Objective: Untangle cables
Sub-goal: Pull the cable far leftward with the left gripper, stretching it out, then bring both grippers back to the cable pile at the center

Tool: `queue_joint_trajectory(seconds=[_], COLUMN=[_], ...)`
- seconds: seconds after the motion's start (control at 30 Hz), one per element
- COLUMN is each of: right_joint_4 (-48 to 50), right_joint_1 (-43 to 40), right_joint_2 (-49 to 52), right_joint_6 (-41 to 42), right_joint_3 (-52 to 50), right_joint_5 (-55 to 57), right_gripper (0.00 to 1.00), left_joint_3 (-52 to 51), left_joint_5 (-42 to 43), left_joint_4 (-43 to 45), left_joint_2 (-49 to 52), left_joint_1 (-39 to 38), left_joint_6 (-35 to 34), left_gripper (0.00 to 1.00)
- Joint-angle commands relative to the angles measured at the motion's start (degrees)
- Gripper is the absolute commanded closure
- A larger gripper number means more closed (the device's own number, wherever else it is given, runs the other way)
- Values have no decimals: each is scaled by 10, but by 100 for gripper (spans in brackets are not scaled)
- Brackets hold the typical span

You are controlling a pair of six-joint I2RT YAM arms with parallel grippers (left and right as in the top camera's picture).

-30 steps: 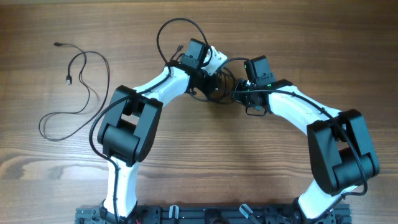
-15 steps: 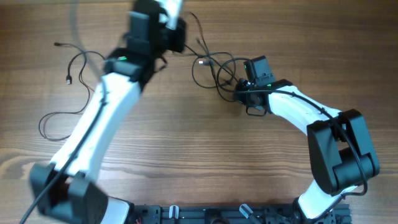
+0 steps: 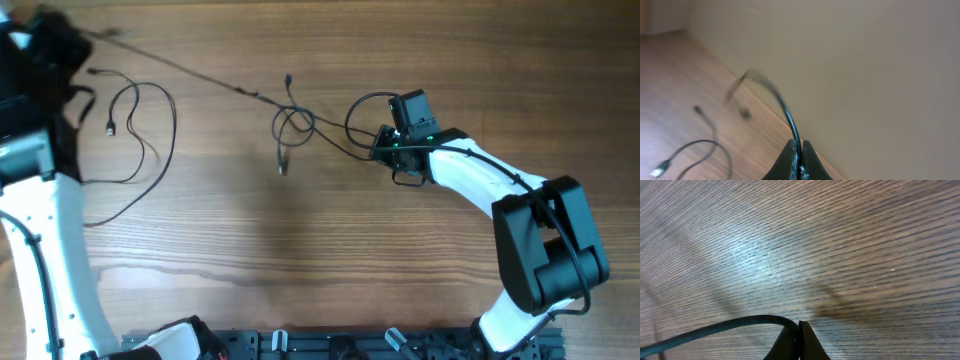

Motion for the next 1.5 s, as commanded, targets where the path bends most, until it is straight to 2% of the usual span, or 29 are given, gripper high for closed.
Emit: queue_joint_trajectory(seconds=[0.0, 0.17, 0.33, 0.43, 0.57, 0.7, 0.93, 1.1, 1.17, 1.23, 1.27, 1.3, 1.33, 1.37, 1.43, 1.47], right_joint_4=[2, 37, 32, 16, 8, -23, -82, -113, -117, -118, -133, -153, -173, -192, -233, -245], right_joint_1=[-20, -96, -191, -249, -289, -285, -268, -268, -268, -268, -268, -268, -268, -268, -264, -260], right_joint_2=[3, 3, 3, 3, 3, 3, 3, 3, 2, -8, -22, -34, -44, -52, -67, -74], right_joint_6=[12, 12, 10, 0, -35, -61, -113, -143, -167, -189, -219, -234, -244, -249, -268, -283], right_joint_3=[-6, -6, -6, -6, -6, -6, -6, -6, -6, 4, 18, 33, 45, 56, 77, 82], right_joint_5=[69, 111, 114, 47, -79, -143, -147, -153, -173, -198, -226, -240, -246, -247, -247, -250], right_gripper=[96, 96, 96, 96, 96, 96, 96, 93, 95, 90, 80, 68, 57, 48, 39, 32], left_joint_3=[8, 8, 7, 7, 7, 7, 6, 6, 6, 6, 6, 6, 6, 6, 6, 6], left_joint_5=[-41, -41, -40, -30, 58, 113, 108, 106, 106, 107, 106, 105, 104, 98, 79, 77], left_joint_4=[-4, -56, -84, -100, -108, -150, -221, -254, -256, -255, -255, -256, -255, -255, -258, -265], left_joint_2=[-13, -7, 12, 29, 50, 63, 136, 209, 233, 249, 259, 262, 263, 263, 263, 263], left_joint_1=[88, 153, 167, 165, 146, 91, -68, -140, -162, -181, -196, -205, -211, -215, -221, -223], left_joint_6=[-31, -31, -28, -21, 43, 48, 114, 123, 123, 139, 153, 153, 153, 153, 153, 153], left_gripper=[96, 96, 96, 96, 96, 96, 96, 96, 96, 96, 96, 83, 48, 36, 24, 14])
